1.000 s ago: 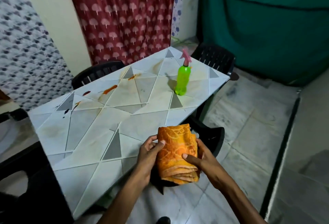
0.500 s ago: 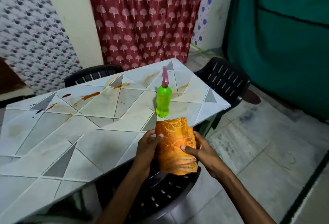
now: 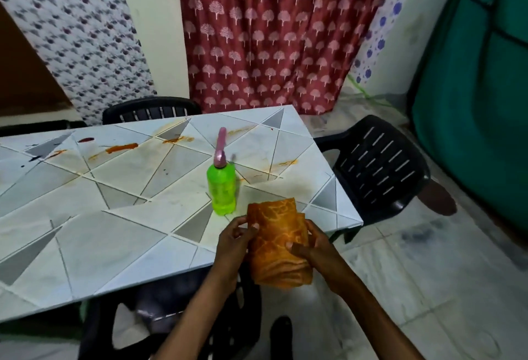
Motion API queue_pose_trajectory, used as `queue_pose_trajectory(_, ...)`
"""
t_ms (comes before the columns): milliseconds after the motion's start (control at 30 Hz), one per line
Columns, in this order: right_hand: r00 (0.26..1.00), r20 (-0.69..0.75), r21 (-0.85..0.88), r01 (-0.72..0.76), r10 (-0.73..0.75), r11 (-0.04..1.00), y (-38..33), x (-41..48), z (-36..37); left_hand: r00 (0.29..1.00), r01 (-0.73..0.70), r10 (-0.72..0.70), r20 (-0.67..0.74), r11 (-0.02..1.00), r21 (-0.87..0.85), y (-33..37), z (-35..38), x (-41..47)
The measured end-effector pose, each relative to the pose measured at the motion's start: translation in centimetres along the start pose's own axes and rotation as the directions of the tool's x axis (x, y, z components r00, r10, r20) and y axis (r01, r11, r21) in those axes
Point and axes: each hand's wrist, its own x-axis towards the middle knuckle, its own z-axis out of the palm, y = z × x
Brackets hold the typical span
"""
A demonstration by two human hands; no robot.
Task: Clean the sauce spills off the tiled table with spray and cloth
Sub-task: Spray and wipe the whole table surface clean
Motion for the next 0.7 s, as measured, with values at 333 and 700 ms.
queue_pose_trajectory(333,0.996,0.056,-0.079,-0.067,0.072,0.995,-1.4,10.4,-11.4,0.990,-0.003,-0.002,-0.140,0.999,-0.035,1.0,11.7,8.5)
queue_pose_trajectory(700,0.901,0.430,0.004,-0.072,0.064,0.997,-3.2,19.4,-18.3,0.988,-0.007,0.002,-0.157,0.999,-0.035,1.0,19.1,10.6)
